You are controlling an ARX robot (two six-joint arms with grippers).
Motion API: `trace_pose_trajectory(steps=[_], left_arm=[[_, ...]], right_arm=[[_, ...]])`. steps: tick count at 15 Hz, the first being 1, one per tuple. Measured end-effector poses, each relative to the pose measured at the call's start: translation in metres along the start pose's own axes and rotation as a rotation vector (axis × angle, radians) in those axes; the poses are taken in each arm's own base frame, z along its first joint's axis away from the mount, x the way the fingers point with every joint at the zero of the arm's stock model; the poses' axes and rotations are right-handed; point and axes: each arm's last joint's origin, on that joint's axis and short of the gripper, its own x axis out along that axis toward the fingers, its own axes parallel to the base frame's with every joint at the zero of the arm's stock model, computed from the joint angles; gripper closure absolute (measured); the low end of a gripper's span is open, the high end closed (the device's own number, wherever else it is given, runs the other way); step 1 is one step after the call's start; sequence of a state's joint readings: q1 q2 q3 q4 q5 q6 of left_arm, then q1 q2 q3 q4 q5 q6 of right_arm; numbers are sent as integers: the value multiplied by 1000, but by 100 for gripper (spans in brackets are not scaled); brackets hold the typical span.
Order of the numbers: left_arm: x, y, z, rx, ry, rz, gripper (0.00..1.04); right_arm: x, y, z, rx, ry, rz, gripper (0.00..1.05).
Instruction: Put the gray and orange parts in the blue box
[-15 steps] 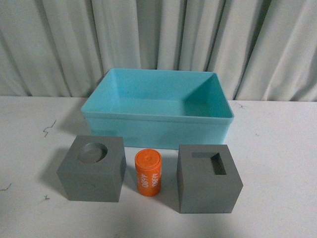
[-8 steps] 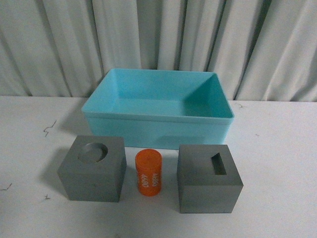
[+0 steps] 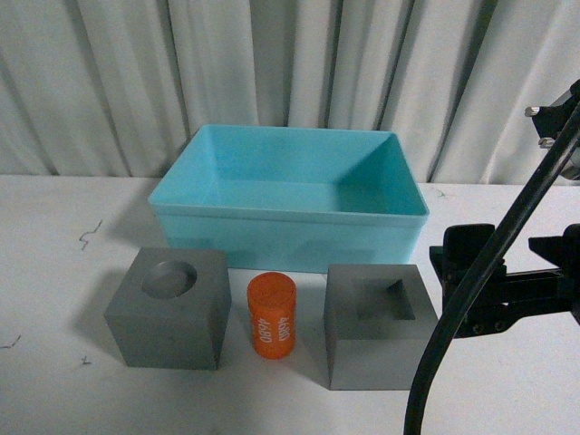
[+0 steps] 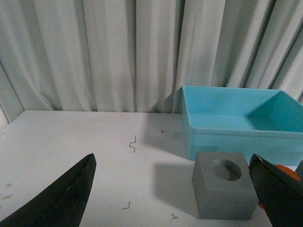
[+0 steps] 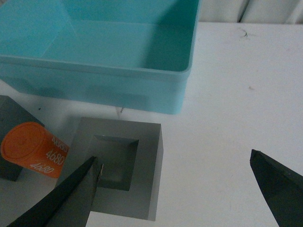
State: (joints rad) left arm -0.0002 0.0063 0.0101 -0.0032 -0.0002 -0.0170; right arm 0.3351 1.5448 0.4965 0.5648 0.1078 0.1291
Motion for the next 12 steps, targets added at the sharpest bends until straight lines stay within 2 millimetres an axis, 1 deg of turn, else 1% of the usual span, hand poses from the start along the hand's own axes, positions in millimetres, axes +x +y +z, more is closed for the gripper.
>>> trace_pose_trajectory(steps=[1,3,6,12], left_arm=[[0,0,0,0,0,0,7],[0,0,0,0,0,0,7],[0,0,0,0,0,0,7],[0,0,0,0,0,0,7]], right_arm=[[5,2,-4,59,10,-1,6],[12,6,-11,99,25,10,6],[24,13,-19,108,54,31,6],[46,12,-29,136,95,3,6]])
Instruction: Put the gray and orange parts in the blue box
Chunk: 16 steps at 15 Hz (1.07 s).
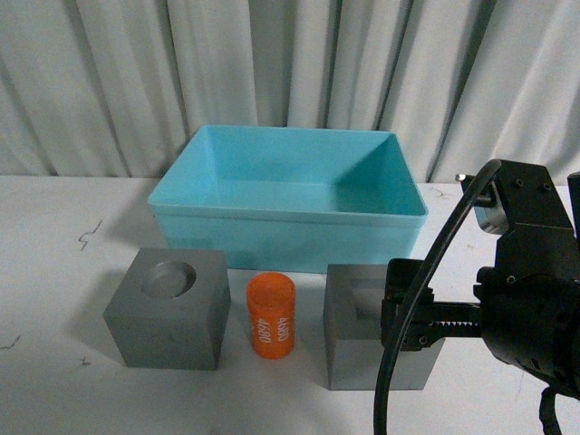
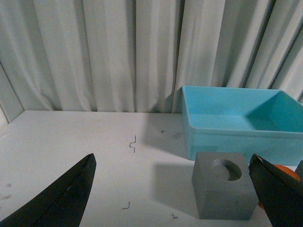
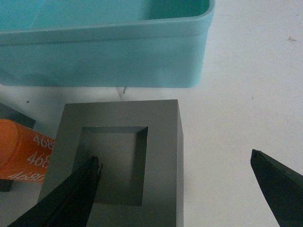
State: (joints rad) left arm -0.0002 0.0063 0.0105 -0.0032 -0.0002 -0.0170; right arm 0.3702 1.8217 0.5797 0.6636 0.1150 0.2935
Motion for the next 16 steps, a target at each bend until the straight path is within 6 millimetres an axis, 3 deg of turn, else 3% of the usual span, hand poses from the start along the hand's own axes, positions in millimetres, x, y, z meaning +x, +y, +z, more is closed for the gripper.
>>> trace_pose_trajectory(steps=[8,10,14,16], left_arm=[[0,0,0,0,0,0,7],[0,0,0,0,0,0,7],[0,0,0,0,0,0,7],[0,0,0,0,0,0,7]], right_arm=[[20,-6,-6,40,36,-24,6],[21,-7,-8,55,43,-28,25],[22,-7,-6,72,34,-15,79],[11,-11,-6,75,34,-34,86]])
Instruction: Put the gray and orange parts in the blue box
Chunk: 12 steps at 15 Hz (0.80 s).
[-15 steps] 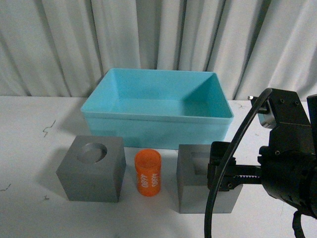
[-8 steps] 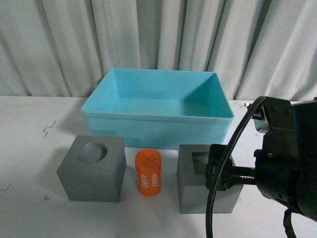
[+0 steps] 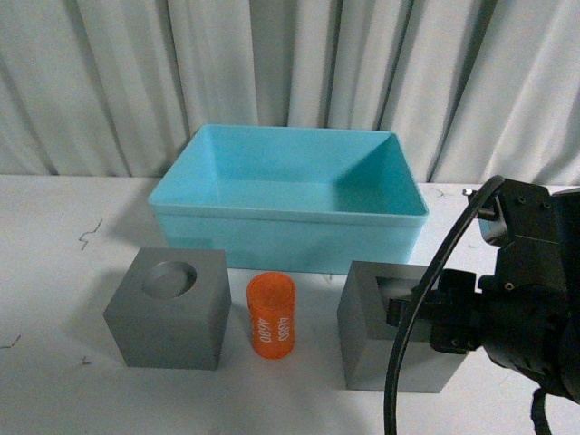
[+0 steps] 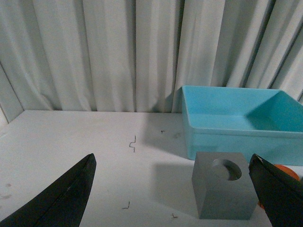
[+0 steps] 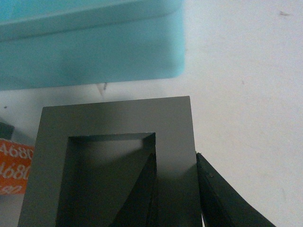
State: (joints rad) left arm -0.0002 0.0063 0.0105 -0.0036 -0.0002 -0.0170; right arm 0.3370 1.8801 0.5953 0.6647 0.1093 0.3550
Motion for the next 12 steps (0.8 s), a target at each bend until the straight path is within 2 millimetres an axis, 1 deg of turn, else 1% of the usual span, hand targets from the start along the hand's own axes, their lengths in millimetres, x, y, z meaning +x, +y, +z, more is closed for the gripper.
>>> trace_pose_trajectory(steps=[1,2,3,4,5,6,7,8,10,12], left_arm=[[0,0,0,0,0,0,7],[0,0,0,0,0,0,7],[0,0,0,0,0,0,7],[0,0,0,0,0,0,7],[0,0,0,0,0,0,7],[0,0,0,0,0,0,7],[0,0,0,0,0,0,7],[0,0,0,0,0,0,7],[0,0,0,0,0,0,7],[0,0,0,0,0,0,7]], right_arm=[[-9,-3,0,2,4,-12,86],[-24,-5,5,7,-10,-8,86],[-47,-5,25,13,-78,10,86],[-78,-6,62,26,-228,40,86],[-101,-6,98,23,-376,54,86],[-110,-6,127,19,-488,69,86],[-105,-5,154,1,-570,65,86],[-88,-2,168,-4,-579,78,86],[-29,6,181,-12,-498,77,86],[15,21,195,-1,-476,80,86]])
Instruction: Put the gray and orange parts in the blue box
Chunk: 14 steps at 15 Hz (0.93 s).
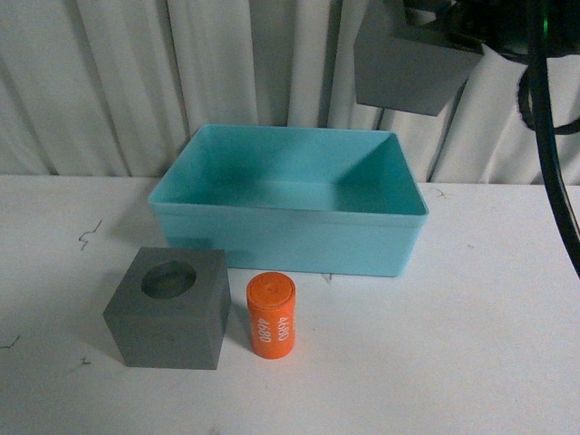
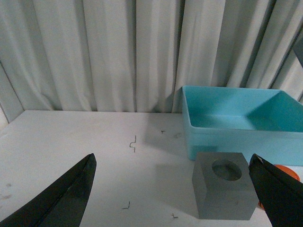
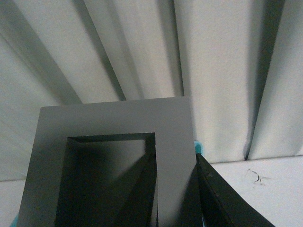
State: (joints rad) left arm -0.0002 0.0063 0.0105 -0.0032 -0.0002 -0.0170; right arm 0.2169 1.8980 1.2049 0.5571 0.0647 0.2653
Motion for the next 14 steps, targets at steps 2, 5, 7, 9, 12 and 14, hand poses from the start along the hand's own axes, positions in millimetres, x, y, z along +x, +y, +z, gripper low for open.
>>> trace_pose_trajectory(steps=[2,5,7,9,12,14], left_arm=[[0,0,0,0,0,0,7],[0,0,0,0,0,0,7],[0,0,0,0,1,0,7],[0,0,0,0,0,0,7],[0,0,0,0,0,0,7],[0,0,0,0,0,0,7]], right_arm=[[29,9,-13,13,47,-5,86],[60,14,-59,38,186,-51,86],[69,15,-79,41,248,-82,86],[77,12,-89,36,278,-131,86],[83,12,-90,37,288,-165,81],[85,12,-91,37,285,-165,59]])
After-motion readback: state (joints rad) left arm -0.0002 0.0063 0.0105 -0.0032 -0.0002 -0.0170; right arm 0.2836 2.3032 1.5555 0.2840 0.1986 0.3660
